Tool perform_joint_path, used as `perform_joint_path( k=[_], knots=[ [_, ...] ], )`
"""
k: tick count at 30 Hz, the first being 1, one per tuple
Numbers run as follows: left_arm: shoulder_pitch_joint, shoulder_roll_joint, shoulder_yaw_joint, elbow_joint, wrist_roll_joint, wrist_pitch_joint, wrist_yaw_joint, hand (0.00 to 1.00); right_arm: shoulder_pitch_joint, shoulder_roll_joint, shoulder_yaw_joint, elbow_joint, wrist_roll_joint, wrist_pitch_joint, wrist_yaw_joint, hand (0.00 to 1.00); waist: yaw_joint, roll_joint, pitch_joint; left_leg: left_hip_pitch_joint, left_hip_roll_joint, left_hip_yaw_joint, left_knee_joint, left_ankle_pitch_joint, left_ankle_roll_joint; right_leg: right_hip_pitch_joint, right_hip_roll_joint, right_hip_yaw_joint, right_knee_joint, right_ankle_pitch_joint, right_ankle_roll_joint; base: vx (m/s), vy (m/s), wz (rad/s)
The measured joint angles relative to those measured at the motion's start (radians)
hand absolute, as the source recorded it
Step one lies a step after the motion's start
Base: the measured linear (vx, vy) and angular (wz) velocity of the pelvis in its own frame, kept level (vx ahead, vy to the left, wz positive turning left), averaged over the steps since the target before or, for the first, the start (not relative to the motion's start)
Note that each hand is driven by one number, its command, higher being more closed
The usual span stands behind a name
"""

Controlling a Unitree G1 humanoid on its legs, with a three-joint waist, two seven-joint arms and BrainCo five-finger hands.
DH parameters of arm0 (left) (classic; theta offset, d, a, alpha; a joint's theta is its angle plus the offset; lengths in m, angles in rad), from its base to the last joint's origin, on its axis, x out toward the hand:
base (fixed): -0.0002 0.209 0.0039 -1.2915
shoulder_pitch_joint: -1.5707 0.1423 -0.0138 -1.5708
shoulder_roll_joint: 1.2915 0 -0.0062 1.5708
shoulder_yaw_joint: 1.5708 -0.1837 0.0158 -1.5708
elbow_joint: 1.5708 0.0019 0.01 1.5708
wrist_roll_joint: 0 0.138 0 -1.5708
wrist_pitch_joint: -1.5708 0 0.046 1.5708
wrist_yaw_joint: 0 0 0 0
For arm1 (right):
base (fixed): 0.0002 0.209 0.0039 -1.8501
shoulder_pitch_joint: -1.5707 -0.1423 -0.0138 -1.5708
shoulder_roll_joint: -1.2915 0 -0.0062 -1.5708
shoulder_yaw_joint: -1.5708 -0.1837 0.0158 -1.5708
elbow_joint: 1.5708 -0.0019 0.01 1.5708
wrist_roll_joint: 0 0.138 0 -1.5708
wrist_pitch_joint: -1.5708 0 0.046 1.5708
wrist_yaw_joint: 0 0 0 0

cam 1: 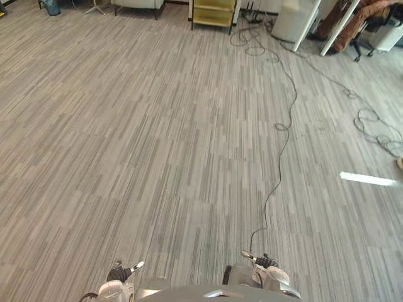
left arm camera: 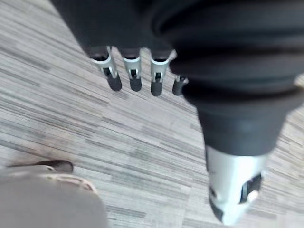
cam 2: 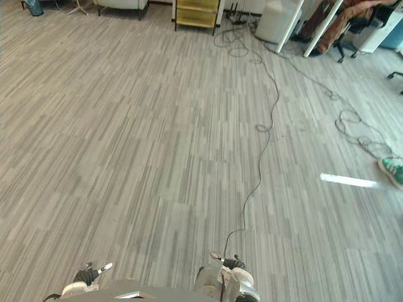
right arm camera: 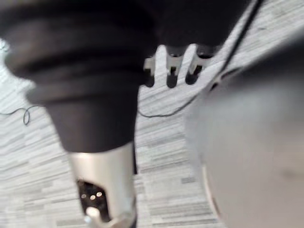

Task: Pick up cushions and gather them together orderly.

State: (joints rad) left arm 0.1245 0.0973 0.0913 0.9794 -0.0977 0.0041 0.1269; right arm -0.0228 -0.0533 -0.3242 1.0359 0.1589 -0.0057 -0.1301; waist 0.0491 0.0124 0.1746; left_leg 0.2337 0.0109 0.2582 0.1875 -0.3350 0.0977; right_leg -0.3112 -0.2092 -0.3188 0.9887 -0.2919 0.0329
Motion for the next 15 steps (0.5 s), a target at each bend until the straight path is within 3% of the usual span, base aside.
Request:
perform_joint_path(
  k=[2,3,4,5,6,7,8,9,10,12,13,14,15],
  knots=[
    [-0.015,-0.005,-0.002,0.001,0.0,0.0,0.0,0.0,-0.001,-0.007,-0.004,-0.013,0.005,-0.006,0.008,0.0,-0.025,0.01,0.015,0.047,0.032,-0.014,0.002,0.0,-0.001,-0.063,0.053,-0.068,-0.167,-0.006,-0.036,0.53,-0.101,0.24],
    [-0.021,-0.007,-0.002,0.001,0.0,0.0,0.0,0.0,0.0,-0.009,-0.001,-0.027,0.004,-0.011,0.018,0.0,-0.028,0.011,0.021,0.076,0.049,-0.02,0.002,0.001,-0.001,-0.105,0.099,-0.07,-0.323,0.037,-0.049,0.4,-0.103,0.13],
    [-0.023,-0.008,-0.002,0.001,0.001,0.0,0.0,0.0,0.0,-0.009,-0.001,-0.031,0.005,-0.012,0.018,0.0,-0.028,0.011,0.023,0.085,0.051,-0.026,0.002,0.001,-0.001,-0.114,0.116,-0.067,-0.375,0.061,-0.05,0.66,-0.19,0.23],
    [-0.023,-0.007,0.004,0.002,0.003,0.0,0.0,0.0,0.005,-0.007,0.005,-0.037,0.003,-0.012,0.018,0.0,-0.03,0.0,0.028,0.124,0.052,-0.063,0.002,0.01,-0.024,-0.122,0.171,-0.012,-0.656,0.22,-0.046,0.72,-0.227,0.44],
    [-0.012,0.009,0.013,-0.004,0.003,-0.001,0.001,0.0,0.024,0.0,0.006,-0.034,0.003,-0.011,0.019,0.0,-0.042,-0.033,0.028,0.151,0.026,-0.114,0.008,0.018,-0.083,-0.097,0.17,0.048,-0.858,0.374,-0.057,0.73,-0.241,0.59],
    [-0.01,0.01,0.017,0.0,0.003,-0.001,0.001,0.0,0.029,0.002,0.0,-0.034,0.005,-0.011,0.019,0.0,-0.05,-0.036,0.027,0.166,0.023,-0.148,0.017,0.014,-0.094,-0.089,0.163,0.069,-0.849,0.504,-0.081,0.5,-0.175,0.55],
    [-0.029,-0.006,0.025,0.017,0.003,-0.001,0.003,0.0,0.015,-0.017,-0.014,-0.033,0.006,-0.01,0.019,0.0,-0.055,-0.003,0.037,0.171,0.045,-0.177,0.041,0.014,-0.102,-0.095,0.178,0.064,-0.794,0.523,-0.118,0.44,-0.157,0.28],
    [-0.043,-0.031,0.026,0.019,0.003,-0.004,0.001,0.0,-0.005,-0.04,-0.014,-0.026,0.002,-0.007,0.018,0.0,-0.061,0.042,0.05,0.15,0.077,-0.201,0.086,0.056,-0.138,-0.098,0.196,0.052,-0.754,0.468,-0.115,0.54,-0.188,0.07],
    [-0.05,-0.059,0.029,0.018,0.002,-0.006,0.002,0.0,-0.008,-0.043,-0.032,-0.027,0.002,-0.011,0.019,0.0,-0.058,0.069,0.049,0.135,0.09,-0.229,0.122,0.108,-0.147,-0.094,0.212,0.046,-0.72,0.426,-0.123,0.65,-0.203,-0.06],
    [-0.052,-0.075,0.035,0.018,0.0,-0.006,0.001,0.0,-0.008,-0.038,-0.043,-0.026,0.002,-0.011,0.017,0.0,-0.058,0.073,0.049,0.13,0.104,-0.232,0.166,0.21,-0.159,-0.072,0.234,0.041,-0.686,0.369,-0.129,0.64,-0.152,-0.1],
    [-0.056,-0.08,0.043,0.015,-0.012,-0.006,0.0,0.0,0.006,-0.036,-0.037,-0.03,0.003,-0.008,0.016,0.0,-0.061,0.075,0.052,0.065,0.125,-0.259,0.36,0.412,-0.211,0.023,0.265,0.036,-0.726,0.325,-0.125,0.45,-0.091,-0.08],
    [-0.056,-0.08,0.043,0.013,-0.015,-0.006,0.0,0.0,0.01,-0.034,-0.033,-0.03,0.003,-0.008,0.016,0.0,-0.059,0.073,0.052,0.048,0.128,-0.262,0.408,0.464,-0.229,0.049,0.27,0.041,-0.748,0.318,-0.123,0.59,-0.072,-0.01],
    [-0.057,-0.082,0.042,0.01,-0.018,-0.006,0.0,0.0,0.021,-0.037,-0.021,-0.034,0.007,-0.009,0.015,0.0,-0.061,0.084,0.059,-0.04,0.162,-0.238,0.603,0.478,-0.259,0.139,0.295,0.051,-0.824,0.308,-0.129,0.33,-0.01,0.0]
  ],
)
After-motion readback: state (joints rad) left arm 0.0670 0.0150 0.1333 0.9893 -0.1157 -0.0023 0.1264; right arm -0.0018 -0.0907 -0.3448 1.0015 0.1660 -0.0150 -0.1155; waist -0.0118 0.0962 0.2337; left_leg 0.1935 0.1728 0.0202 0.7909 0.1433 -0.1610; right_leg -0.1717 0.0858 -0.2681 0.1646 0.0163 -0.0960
